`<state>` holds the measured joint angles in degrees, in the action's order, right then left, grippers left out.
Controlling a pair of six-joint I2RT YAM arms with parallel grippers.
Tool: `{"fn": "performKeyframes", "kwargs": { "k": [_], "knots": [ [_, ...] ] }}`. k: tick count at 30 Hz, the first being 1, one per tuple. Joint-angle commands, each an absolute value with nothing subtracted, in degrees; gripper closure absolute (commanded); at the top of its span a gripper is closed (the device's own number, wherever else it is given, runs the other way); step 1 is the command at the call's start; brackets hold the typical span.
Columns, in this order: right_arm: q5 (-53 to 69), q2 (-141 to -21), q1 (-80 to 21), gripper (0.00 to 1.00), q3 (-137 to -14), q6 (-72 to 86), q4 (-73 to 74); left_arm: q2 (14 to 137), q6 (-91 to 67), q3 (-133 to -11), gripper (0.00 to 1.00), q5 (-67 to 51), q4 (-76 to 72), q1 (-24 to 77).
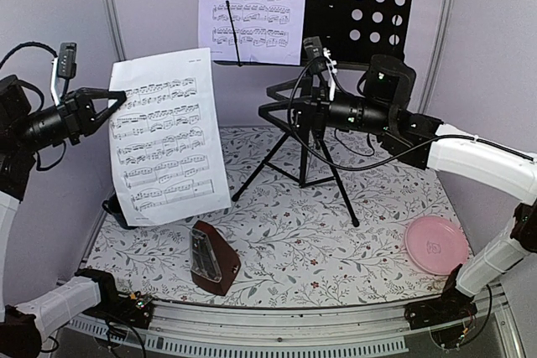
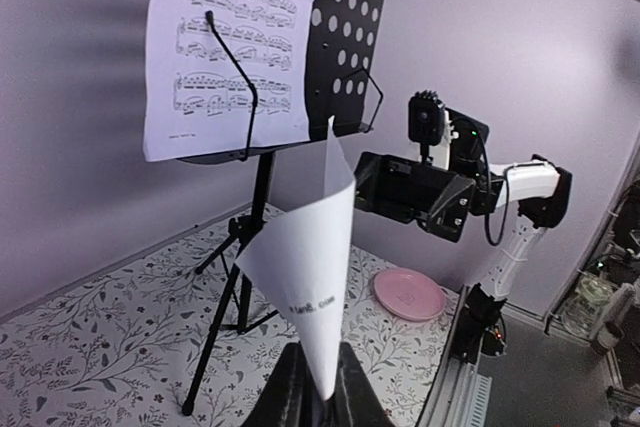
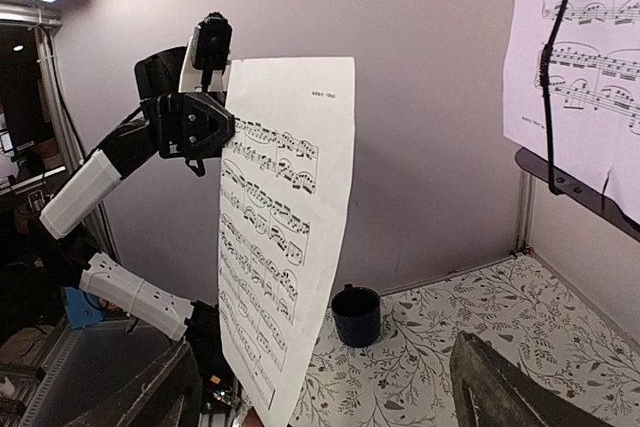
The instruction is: Set up the instrument practice props
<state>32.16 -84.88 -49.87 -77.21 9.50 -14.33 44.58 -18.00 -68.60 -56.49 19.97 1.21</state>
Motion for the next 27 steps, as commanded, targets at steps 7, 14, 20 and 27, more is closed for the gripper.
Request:
{"fn": "performKeyframes", "kwargs": {
  "k": [7, 14, 20, 27],
  "knots": [
    [35.2, -92.2, -54.9, 0.07, -84.8, 12.7, -17.8, 43.4, -31.8, -64.4, 0.87, -68.7, 2.1, 2.9],
    [38.4, -96.3, -57.1, 0.09, -87.0, 19.0, -22.9, 42.5, -33.0, -62.7, 0.84, -65.6, -0.3, 4.8],
    [39.4, -98.9, -59.8, 0.18, -89.7, 20.4, -23.1, 42.1, -33.2, -61.4, 0.83, -62.4, -0.5, 6.1],
    [34.5, -99.3, -60.2, 0.73, -89.7, 21.2, -22.6, 43.3, -34.0, -59.3, 0.82, -57.8, -3.5, 10.2]
  ]
}}
